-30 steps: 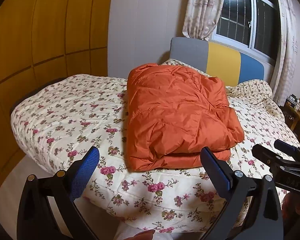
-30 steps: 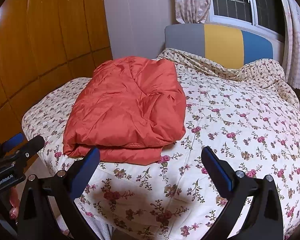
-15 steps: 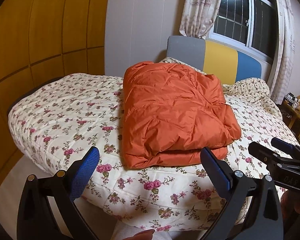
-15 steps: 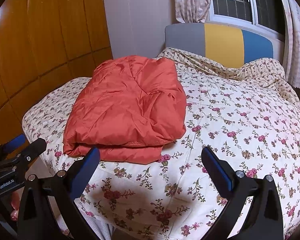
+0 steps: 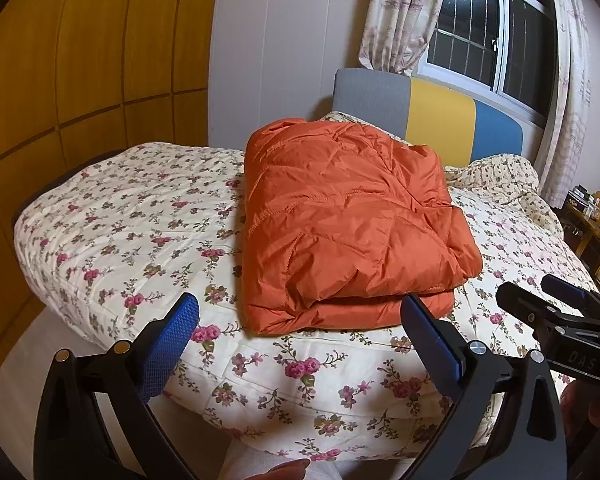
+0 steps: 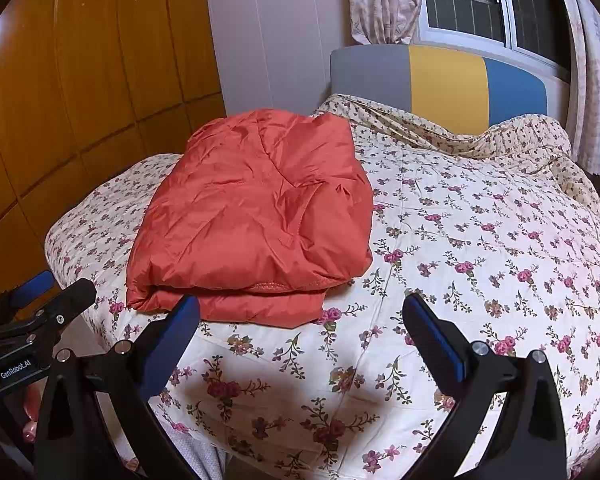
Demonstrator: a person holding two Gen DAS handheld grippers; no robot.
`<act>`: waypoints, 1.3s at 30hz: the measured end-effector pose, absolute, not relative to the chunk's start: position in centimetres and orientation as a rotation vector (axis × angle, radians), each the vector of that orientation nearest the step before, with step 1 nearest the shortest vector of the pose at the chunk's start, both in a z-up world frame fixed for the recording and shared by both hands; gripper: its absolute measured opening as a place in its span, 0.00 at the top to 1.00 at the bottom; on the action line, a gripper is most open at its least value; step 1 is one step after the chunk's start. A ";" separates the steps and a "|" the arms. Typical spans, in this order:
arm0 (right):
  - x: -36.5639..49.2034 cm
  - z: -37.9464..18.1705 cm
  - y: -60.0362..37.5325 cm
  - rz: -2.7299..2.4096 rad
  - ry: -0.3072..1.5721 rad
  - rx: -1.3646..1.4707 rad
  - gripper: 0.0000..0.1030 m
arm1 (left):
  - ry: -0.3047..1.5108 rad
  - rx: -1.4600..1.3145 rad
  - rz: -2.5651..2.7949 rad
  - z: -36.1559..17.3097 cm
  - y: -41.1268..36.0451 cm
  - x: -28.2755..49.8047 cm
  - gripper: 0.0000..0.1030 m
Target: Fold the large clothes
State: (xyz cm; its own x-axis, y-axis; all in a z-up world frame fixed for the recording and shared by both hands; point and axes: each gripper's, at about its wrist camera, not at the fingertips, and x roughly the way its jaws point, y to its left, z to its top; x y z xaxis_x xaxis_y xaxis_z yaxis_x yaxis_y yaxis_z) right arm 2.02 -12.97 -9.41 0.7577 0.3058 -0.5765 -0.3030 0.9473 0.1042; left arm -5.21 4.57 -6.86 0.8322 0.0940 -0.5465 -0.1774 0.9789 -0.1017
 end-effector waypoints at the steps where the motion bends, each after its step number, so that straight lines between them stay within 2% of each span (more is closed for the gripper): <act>1: 2.0 -9.4 -13.0 0.332 0.629 0.006 0.02 | 0.571 -0.151 0.143 -6.9 4.6 -5.2 0.03; 25: 2.6 -10.0 -13.3 0.335 0.660 0.020 0.02 | 0.601 -0.247 0.124 -7.7 5.0 -4.8 0.03; 39: 3.6 -10.9 -13.5 0.330 0.690 0.035 0.02 | 0.598 -0.141 0.103 -7.8 3.3 -4.3 0.03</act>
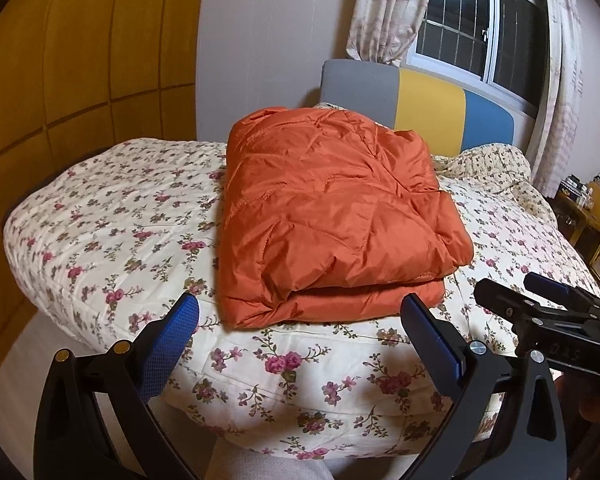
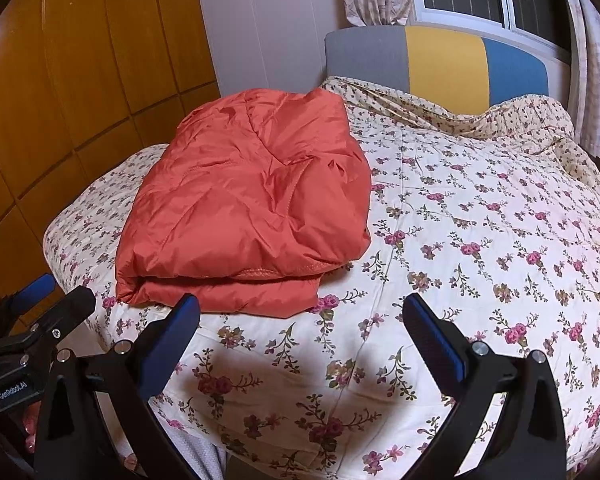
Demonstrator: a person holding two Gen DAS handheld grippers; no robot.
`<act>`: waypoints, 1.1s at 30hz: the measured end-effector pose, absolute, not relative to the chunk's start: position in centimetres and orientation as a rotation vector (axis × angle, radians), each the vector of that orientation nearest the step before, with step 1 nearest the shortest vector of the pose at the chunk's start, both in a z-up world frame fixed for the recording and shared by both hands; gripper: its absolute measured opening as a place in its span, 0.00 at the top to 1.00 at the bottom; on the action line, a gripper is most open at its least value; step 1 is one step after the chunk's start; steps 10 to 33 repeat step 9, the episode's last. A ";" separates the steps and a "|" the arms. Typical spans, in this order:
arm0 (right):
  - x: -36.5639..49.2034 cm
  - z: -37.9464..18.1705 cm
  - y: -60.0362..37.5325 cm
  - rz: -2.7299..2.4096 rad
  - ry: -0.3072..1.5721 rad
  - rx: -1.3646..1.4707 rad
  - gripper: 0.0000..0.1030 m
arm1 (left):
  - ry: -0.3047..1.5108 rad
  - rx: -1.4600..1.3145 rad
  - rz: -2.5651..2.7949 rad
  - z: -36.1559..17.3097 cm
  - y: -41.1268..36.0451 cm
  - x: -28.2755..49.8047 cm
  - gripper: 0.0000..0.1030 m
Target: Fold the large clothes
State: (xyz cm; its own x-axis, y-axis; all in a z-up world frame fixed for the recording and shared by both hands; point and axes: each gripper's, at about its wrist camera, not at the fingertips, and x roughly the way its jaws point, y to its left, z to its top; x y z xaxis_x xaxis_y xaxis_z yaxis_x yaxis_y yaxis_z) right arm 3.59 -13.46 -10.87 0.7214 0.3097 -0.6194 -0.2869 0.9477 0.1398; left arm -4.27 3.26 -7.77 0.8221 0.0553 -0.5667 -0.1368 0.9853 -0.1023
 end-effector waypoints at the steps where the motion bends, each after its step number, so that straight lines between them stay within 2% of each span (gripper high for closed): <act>1: 3.6 -10.9 -13.5 0.329 0.691 0.038 0.02 | 0.602 -0.141 0.097 -7.8 3.2 -4.2 0.03; 33: 4.7 -11.5 -14.1 0.313 0.716 0.055 0.02 | 0.618 -0.141 0.116 -8.0 3.5 -3.2 0.03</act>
